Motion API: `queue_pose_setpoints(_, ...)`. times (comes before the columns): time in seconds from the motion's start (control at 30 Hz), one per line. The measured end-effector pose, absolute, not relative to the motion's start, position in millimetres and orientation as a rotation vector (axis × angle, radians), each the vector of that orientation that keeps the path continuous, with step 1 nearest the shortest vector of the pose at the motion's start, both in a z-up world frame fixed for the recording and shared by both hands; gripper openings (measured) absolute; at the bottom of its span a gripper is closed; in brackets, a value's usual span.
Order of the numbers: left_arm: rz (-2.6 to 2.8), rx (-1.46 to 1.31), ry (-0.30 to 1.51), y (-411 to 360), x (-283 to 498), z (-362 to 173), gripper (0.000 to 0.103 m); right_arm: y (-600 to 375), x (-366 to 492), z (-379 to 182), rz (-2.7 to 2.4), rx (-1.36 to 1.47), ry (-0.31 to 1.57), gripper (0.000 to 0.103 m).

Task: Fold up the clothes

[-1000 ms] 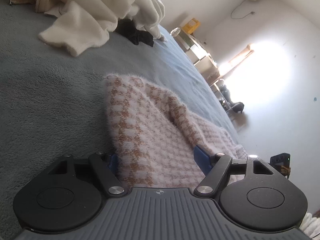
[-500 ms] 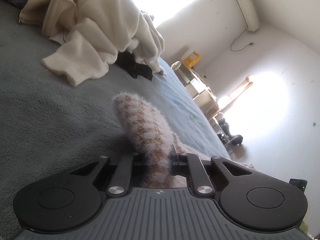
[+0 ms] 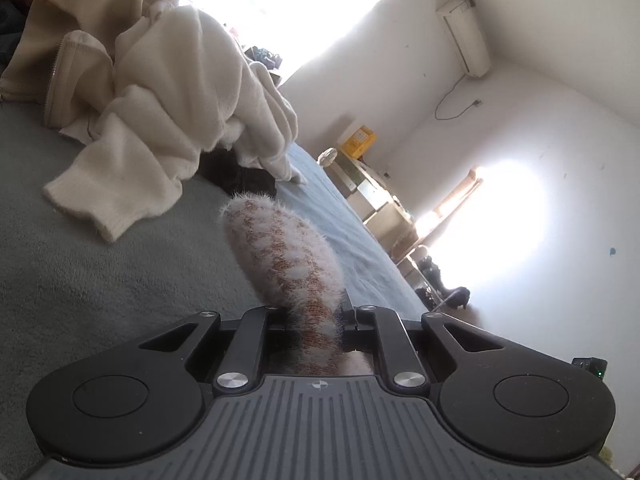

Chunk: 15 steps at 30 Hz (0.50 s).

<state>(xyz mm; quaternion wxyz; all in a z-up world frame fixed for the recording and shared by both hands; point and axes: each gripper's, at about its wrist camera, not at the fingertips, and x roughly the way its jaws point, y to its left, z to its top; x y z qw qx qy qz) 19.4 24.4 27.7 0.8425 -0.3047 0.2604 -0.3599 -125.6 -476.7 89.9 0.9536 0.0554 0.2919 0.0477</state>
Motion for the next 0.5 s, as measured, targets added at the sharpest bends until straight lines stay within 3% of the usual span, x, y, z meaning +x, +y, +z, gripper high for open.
queue_pose_setpoints(0.4,-0.703,-0.662,0.467,8,132,57,0.012,-480,-8,124,0.112,0.053,0.459,0.022)
queue_pose_setpoints(0.5,-0.676,-0.647,0.483,2,163,48,0.012,-489,39,110,0.115,0.098,0.468,0.022)
